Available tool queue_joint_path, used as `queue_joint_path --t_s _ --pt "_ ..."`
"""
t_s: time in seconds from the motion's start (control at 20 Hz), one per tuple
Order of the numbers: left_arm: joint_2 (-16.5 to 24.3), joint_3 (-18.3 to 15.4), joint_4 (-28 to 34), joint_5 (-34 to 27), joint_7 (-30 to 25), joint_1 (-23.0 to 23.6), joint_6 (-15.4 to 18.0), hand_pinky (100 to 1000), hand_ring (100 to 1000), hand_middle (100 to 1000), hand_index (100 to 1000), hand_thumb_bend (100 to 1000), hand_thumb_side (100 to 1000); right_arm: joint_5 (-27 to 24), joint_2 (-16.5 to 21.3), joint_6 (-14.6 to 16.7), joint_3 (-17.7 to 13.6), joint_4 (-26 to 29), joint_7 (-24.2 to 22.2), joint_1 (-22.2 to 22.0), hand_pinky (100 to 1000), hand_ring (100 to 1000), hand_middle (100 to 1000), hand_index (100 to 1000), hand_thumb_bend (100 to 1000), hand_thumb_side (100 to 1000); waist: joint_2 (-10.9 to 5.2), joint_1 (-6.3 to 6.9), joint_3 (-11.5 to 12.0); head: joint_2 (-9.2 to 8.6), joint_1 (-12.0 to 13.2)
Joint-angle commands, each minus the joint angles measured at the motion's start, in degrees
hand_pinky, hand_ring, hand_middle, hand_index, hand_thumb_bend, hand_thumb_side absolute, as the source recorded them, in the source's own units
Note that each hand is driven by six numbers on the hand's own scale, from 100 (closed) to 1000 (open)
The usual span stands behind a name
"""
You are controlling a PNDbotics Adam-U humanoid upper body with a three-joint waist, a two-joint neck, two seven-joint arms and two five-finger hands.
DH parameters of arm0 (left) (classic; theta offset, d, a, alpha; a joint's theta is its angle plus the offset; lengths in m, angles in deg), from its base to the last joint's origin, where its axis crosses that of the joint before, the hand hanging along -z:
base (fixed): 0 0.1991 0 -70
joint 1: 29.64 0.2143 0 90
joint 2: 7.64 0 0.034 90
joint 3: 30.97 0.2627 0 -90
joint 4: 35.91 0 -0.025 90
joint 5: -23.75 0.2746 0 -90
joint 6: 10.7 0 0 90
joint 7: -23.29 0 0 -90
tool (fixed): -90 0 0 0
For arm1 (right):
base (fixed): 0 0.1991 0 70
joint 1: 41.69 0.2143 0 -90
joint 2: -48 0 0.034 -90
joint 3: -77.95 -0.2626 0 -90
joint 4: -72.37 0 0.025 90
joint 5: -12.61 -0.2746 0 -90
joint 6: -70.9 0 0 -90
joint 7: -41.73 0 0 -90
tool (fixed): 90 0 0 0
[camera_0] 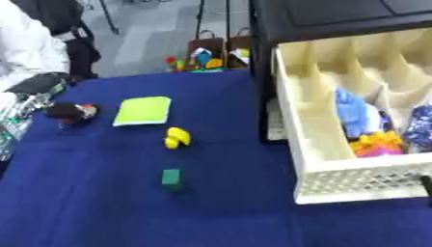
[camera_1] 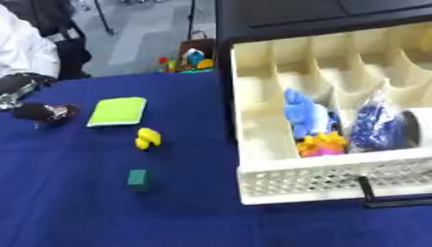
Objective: Pick up objects from table and place into drawer.
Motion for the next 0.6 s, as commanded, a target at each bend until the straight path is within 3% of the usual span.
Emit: queue_joint_path --t_s 0.05,0.25,0.6 --pt "2.39 -1.04 0.0 -0.65 0.61 -0.61 -0.13 717 837 818 947 335 690 -0.49 1.31 2.86 0.05 0.55 2.65 0.79 570 626 586 771 100 1000 -0.87 0.01 -0.13 -1.07 0.53" --pt "2.87 -1.32 -0.05 -0.29 0.75 0.17 -0.04 715 843 829 941 229 659 -0.45 1.52 2.86 0.02 0.55 2.72 0.96 571 627 584 772 100 1000 -0.2 0.31 -0.53 -1.64 0.89" --pt "3.91 -2.4 -0.51 -0.23 -1.21 1.45 0.35 719 851 842 955 312 635 -0.29 1.93 2.76 -0.06 0.55 2.84 1.02 572 628 582 772 100 1000 0.79 0.62 -1.01 -2.2 1.04"
